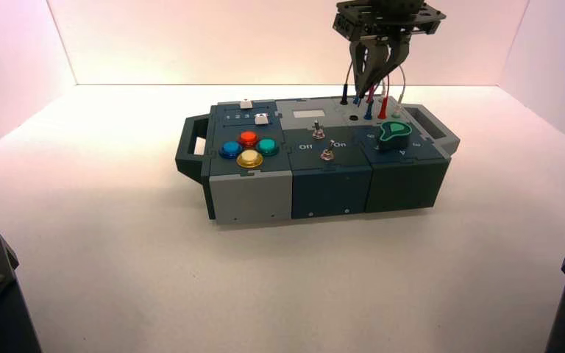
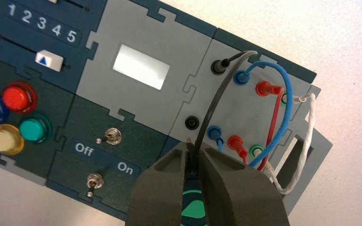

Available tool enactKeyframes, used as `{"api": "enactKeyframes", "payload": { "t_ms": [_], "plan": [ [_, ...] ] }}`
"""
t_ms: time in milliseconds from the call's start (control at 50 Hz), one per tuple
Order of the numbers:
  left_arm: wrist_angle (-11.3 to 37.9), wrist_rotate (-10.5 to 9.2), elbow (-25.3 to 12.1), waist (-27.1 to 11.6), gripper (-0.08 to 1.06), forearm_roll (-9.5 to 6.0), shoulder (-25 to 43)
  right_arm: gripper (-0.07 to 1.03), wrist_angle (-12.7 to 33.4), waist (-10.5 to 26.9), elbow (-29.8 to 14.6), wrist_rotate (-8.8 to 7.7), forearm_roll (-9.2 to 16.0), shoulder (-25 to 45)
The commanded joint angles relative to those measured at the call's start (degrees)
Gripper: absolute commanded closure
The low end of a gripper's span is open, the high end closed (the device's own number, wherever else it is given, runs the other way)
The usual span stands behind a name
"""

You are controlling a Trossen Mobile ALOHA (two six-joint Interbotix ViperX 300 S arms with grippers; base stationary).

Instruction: Insert the black wire.

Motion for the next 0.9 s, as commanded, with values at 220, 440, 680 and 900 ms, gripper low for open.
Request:
{"api": "enactKeyframes", "payload": {
  "t_ms": [220, 440, 680, 900],
  "plan": [
    [-0.62, 0.35, -0.70, -0.26, 1.01, 0.09, -0.09, 0.99, 0.09, 0.18, -1.93, -0.44, -1.14, -0.35],
    [-0.62, 0.35, -0.70, -0.26, 1.01, 0.00, -0.09, 0.99, 0.09, 0.44, -2.11, -0.44, -1.32, 0.44],
    [-0.62, 0.35, -0.70, -0.26, 1.01, 0.09, -0.09, 0.99, -0.18, 1.05, -2.46, -0.44, -1.58, 1.41],
    [-0.62, 0.35, -0.70, -0.26, 1.01, 0.00, -0.09, 0.99, -0.18, 1.23, -3.16, -0.44, -2.11, 2.46]
  ]
}}
